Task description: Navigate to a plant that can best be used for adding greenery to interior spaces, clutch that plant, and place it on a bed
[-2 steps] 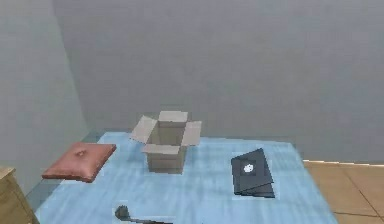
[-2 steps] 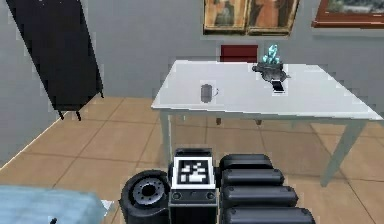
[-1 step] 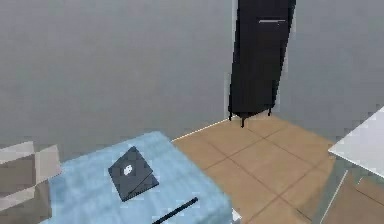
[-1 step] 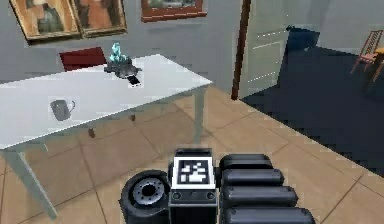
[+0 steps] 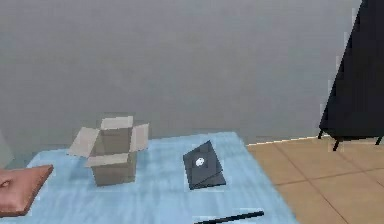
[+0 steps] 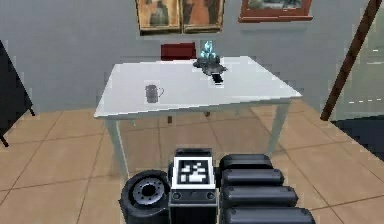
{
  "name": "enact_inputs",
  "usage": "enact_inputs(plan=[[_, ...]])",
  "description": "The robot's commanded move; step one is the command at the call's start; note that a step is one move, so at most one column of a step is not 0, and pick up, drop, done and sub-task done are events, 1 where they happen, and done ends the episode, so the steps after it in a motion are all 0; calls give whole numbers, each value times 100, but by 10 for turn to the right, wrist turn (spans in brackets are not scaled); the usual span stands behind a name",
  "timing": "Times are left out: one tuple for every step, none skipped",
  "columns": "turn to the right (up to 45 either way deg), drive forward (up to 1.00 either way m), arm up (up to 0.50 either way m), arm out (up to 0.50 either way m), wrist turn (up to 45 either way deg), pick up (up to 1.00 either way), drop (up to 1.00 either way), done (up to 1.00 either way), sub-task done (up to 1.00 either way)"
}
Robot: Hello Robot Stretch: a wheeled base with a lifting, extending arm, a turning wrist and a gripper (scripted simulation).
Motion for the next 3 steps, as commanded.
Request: enact_inputs(plan=[[0, 30, 0, 0, 0, 0, 0, 0, 0], [-330, 0, 0, 0, 0, 0, 0, 0, 0], [300, 0, 0, 0, 0, 0, 0, 0, 0]])
